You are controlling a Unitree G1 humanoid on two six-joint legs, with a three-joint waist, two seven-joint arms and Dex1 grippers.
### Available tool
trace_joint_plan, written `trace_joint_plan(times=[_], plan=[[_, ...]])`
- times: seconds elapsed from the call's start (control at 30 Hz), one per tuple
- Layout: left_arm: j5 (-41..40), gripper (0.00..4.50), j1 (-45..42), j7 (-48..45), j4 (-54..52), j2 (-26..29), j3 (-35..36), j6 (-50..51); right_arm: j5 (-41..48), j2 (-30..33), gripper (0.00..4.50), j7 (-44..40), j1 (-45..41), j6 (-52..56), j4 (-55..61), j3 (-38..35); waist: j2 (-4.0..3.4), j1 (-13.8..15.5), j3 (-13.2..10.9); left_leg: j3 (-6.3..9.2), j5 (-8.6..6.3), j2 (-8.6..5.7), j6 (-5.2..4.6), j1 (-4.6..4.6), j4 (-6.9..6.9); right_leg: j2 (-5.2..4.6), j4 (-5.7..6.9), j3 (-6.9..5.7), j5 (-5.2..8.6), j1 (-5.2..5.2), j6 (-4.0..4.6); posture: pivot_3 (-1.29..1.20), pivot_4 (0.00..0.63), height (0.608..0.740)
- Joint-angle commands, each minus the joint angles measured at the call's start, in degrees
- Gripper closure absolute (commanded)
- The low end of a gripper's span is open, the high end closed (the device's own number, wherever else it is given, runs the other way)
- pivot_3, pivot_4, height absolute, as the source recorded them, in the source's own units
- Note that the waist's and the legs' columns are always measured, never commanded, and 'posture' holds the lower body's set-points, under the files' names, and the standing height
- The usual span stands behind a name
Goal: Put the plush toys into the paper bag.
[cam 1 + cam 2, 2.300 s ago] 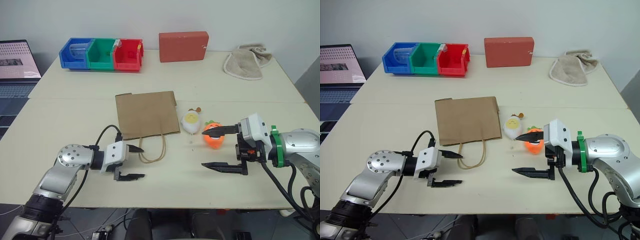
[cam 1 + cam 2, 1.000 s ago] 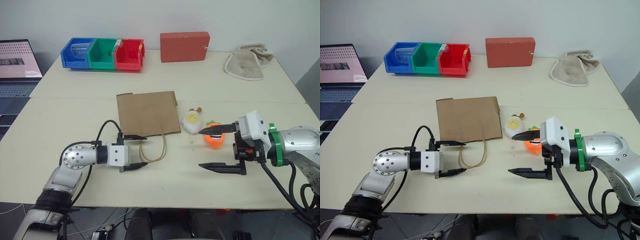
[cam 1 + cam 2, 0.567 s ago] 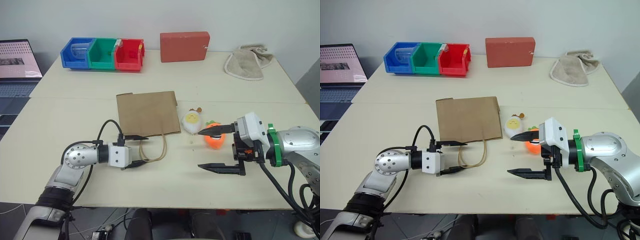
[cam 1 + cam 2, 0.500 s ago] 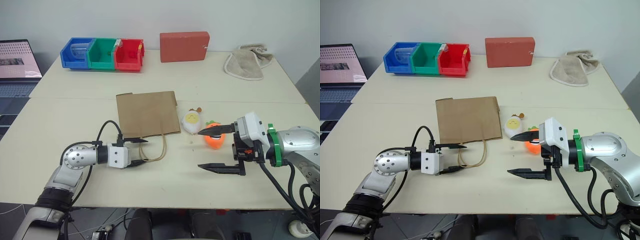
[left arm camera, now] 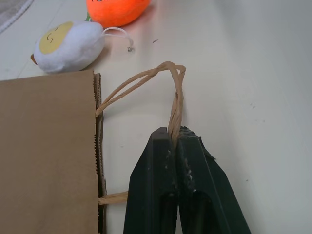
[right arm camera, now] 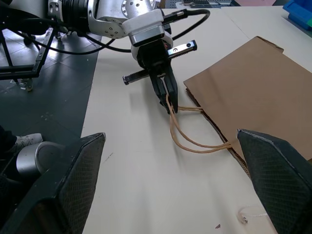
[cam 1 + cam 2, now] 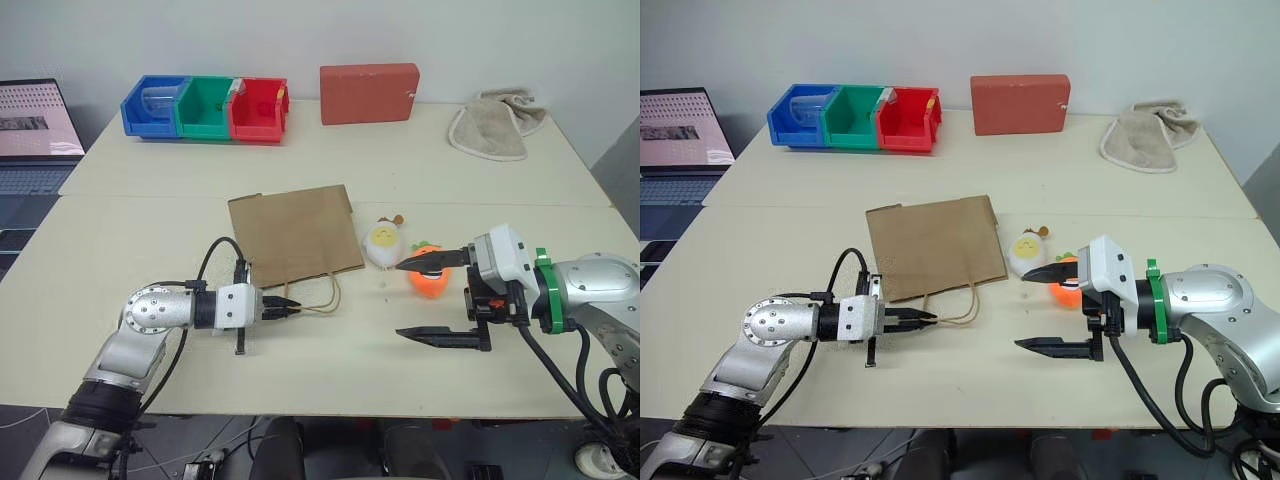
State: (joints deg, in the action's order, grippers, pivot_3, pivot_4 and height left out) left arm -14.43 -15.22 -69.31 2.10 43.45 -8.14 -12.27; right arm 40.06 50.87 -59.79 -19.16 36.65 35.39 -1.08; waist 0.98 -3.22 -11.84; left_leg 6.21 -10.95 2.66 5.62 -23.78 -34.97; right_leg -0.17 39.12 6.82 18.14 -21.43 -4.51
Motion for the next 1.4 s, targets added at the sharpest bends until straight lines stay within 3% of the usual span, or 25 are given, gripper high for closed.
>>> trace_joint_plan(times=[0.03,0.2,0.47,0.7,1.13,1.23,1.4], plan=[[-5.4,4.47,-0.6,-2.0,-6.7,1.3,-0.2,11.3,0.4,0.1,0.0,-0.2,0.0,-0.9,1.1,-0.7,0.0,0.0,0.0,0.0,0.0,0.0,0.0,0.0,0.0,0.0,0.0,0.01,0.0,0.0,0.0,0.0,0.15,0.74],[-6.2,4.47,-0.7,-3.0,-9.5,2.0,-0.1,19.3,0.4,-0.1,0.0,0.1,0.0,-0.8,1.1,-0.6,0.0,0.0,0.0,0.0,0.0,0.0,0.0,0.01,0.0,0.01,0.0,0.0,0.0,0.0,0.0,0.0,0.15,0.74],[-3.9,4.47,-0.1,-2.6,-9.0,1.1,0.2,17.7,0.5,-0.1,0.0,0.3,0.4,-0.6,1.3,-0.7,0.0,0.0,0.0,-0.01,0.0,0.01,0.0,0.0,0.0,0.01,-0.02,0.01,0.0,-0.01,0.0,0.0,0.15,0.74],[-0.8,2.35,2.0,-1.2,-10.7,1.2,0.2,13.0,0.2,0.8,0.0,-0.6,0.7,-0.8,1.6,-0.7,0.0,0.1,0.0,-0.01,0.0,0.0,0.0,0.0,0.0,0.01,-0.02,0.02,0.0,-0.01,0.0,0.0,0.15,0.74],[3.1,2.35,3.0,0.5,-10.4,-0.5,-1.5,9.7,0.0,1.4,0.0,-1.5,1.5,-0.8,2.5,-0.5,0.0,0.1,0.0,-0.03,0.0,0.0,0.0,-0.01,0.0,0.01,-0.04,0.03,0.0,-0.01,0.0,0.0,0.15,0.74],[3.2,2.91,2.8,0.9,-9.7,-1.6,-1.8,9.3,0.1,1.5,0.0,-1.7,1.7,-0.8,2.6,-0.7,0.0,0.1,0.0,-0.03,0.0,0.0,0.0,0.0,0.0,0.01,-0.04,0.03,0.0,-0.01,0.0,0.0,0.15,0.74],[1.5,4.48,2.5,-0.3,-10.3,-1.8,-1.4,11.7,0.1,1.7,0.0,-2.0,1.7,-0.8,2.6,-0.6,0.0,0.1,0.0,-0.03,0.0,0.0,0.0,0.0,0.0,0.01,-0.04,0.03,0.0,-0.01,0.0,0.0,0.15,0.74]])
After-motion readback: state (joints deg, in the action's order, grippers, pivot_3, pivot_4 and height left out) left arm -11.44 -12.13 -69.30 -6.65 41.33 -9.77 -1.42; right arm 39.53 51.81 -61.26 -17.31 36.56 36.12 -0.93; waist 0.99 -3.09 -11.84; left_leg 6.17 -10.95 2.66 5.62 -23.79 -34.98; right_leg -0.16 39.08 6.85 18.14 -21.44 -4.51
